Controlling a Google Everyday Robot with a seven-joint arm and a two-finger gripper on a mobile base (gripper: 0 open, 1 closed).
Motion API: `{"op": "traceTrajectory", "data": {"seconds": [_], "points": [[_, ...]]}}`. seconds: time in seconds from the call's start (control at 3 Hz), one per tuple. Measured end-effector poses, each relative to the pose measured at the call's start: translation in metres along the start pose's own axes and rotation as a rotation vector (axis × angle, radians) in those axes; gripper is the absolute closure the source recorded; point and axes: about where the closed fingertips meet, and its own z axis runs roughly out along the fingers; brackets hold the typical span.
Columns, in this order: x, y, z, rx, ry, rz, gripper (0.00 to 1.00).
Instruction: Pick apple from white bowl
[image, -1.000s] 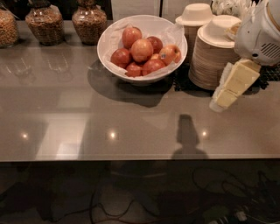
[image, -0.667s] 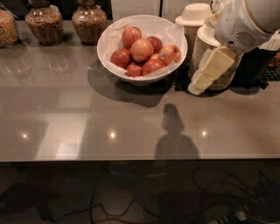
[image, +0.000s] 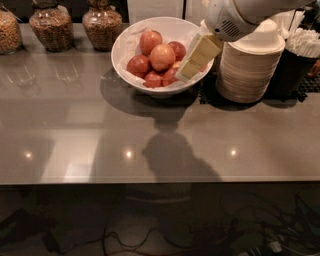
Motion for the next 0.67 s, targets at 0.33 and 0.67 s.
{"op": "traceTrajectory", "data": {"seconds": [0.33, 0.67], "points": [[0.0, 0.0, 0.0, 0.0, 0.0, 0.0, 0.0], [0.0, -0.002, 0.015, 0.025, -0.018, -0.019, 0.0]]}}
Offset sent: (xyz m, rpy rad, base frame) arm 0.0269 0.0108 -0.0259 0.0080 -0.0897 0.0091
